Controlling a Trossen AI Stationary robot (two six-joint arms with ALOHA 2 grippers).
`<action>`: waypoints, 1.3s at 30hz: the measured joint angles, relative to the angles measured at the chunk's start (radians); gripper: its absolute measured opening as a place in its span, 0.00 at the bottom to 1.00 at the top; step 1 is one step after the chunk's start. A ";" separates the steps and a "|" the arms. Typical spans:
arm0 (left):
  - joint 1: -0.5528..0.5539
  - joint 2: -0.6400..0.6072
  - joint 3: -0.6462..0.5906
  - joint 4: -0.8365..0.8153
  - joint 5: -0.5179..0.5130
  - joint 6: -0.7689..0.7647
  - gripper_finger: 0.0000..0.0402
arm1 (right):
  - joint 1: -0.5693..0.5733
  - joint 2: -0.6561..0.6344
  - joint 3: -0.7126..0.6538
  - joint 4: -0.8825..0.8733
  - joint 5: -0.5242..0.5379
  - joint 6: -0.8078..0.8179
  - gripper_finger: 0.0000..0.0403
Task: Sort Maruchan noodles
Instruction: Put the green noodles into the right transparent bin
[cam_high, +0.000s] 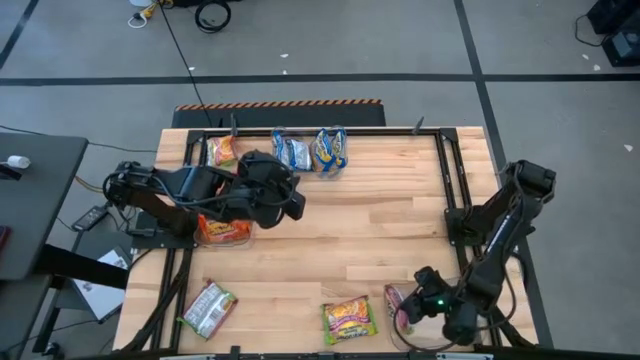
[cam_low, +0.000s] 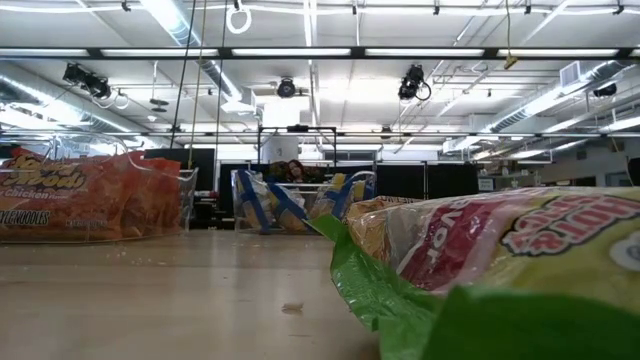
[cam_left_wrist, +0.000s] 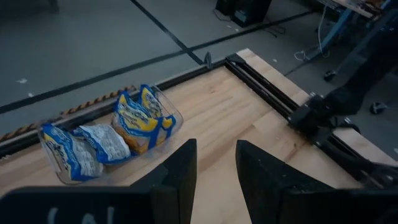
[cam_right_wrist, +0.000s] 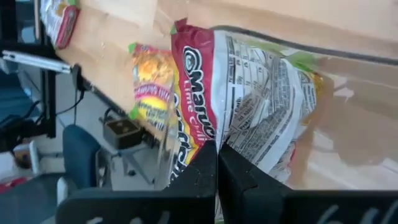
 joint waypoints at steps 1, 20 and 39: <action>-0.002 0.000 0.000 0.000 0.006 0.000 0.29 | -0.007 0.011 0.000 0.001 0.004 0.000 0.02; -0.057 0.023 0.000 -0.023 0.000 -0.019 0.29 | -0.066 0.034 0.000 -0.003 -0.007 -0.065 0.19; -0.116 0.071 0.000 -0.135 0.008 -0.031 0.29 | -0.142 -0.005 0.297 -0.414 -0.221 -0.496 0.19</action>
